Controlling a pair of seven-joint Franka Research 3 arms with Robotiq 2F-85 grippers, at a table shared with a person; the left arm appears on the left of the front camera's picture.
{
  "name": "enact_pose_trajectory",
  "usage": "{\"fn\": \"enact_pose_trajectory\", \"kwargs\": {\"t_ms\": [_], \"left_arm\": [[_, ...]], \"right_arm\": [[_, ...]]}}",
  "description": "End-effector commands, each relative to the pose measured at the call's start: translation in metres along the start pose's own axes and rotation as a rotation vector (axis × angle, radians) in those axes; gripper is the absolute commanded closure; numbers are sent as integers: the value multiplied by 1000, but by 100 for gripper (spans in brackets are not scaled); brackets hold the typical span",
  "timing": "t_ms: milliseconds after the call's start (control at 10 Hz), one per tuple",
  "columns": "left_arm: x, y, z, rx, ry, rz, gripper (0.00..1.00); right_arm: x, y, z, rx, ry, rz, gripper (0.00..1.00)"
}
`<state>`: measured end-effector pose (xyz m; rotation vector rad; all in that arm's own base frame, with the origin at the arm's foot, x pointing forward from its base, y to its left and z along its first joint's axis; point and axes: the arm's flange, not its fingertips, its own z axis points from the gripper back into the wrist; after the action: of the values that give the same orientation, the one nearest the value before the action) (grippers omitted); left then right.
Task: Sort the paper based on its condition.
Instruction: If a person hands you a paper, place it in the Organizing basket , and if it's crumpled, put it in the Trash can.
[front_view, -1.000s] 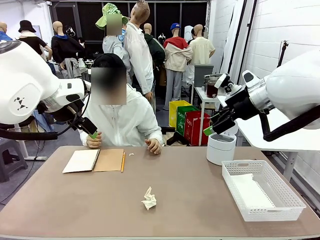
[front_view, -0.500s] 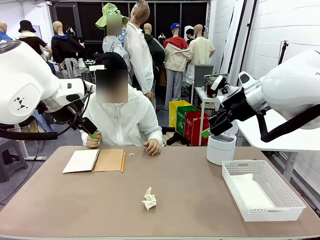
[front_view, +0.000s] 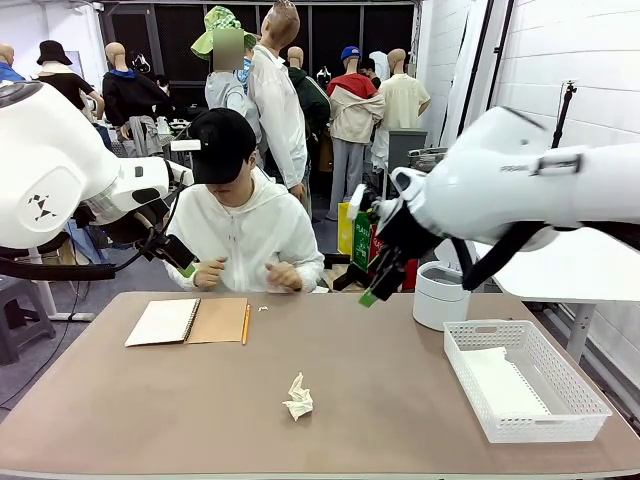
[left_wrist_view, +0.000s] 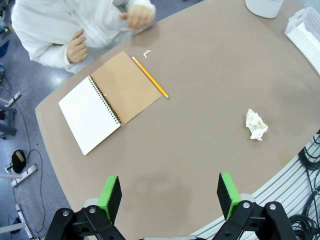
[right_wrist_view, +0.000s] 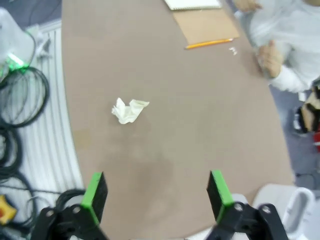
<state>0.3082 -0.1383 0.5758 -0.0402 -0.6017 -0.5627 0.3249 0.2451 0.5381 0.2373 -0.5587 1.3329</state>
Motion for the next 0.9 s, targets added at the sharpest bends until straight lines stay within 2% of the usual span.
{"fn": "enact_pose_trajectory", "kwargs": {"t_ms": [0, 300, 800], "left_arm": [[-1, 1, 0, -1, 0, 1, 0], [-1, 1, 0, -1, 0, 1, 0], [-1, 1, 0, -1, 0, 1, 0]], "right_arm": [[15, -1, -25, -6, 67, 76, 0], [17, 2, -54, 43, 112, 148, 0], [16, 11, -53, 49, 106, 112, 0]]}}
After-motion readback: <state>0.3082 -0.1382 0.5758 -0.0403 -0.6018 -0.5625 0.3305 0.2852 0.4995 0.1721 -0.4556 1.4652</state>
